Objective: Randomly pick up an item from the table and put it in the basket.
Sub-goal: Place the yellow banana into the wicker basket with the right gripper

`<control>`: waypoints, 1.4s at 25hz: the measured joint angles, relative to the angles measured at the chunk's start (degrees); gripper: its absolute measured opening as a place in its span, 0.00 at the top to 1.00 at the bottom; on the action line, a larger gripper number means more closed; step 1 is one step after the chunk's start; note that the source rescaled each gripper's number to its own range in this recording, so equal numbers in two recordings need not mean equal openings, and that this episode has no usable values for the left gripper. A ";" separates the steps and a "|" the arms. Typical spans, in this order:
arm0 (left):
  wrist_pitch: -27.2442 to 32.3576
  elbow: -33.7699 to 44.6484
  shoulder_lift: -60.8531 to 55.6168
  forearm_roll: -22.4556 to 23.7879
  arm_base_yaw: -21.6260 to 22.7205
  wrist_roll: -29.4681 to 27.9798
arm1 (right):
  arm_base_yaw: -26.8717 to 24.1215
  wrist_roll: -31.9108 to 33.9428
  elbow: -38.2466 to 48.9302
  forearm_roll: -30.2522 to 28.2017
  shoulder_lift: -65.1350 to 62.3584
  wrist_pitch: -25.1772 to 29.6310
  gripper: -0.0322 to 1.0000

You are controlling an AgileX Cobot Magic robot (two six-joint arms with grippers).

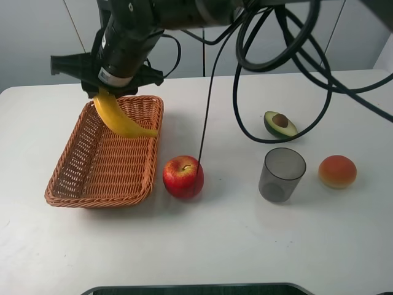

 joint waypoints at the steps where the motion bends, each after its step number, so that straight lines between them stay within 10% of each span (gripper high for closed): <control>1: 0.00 0.00 0.00 0.00 0.00 0.00 | 0.00 -0.27 0.00 -0.10 0.93 0.00 0.95; 14: 0.00 0.00 0.00 0.00 0.00 0.00 | 0.13 -0.76 0.00 0.01 3.66 0.59 0.95; 26: 0.00 0.00 0.00 0.00 0.00 0.00 | 0.13 -0.90 0.00 0.25 3.66 2.49 0.08; 35: 0.00 0.00 0.00 0.00 0.00 0.00 | 0.13 -1.96 0.00 1.50 2.95 3.53 0.00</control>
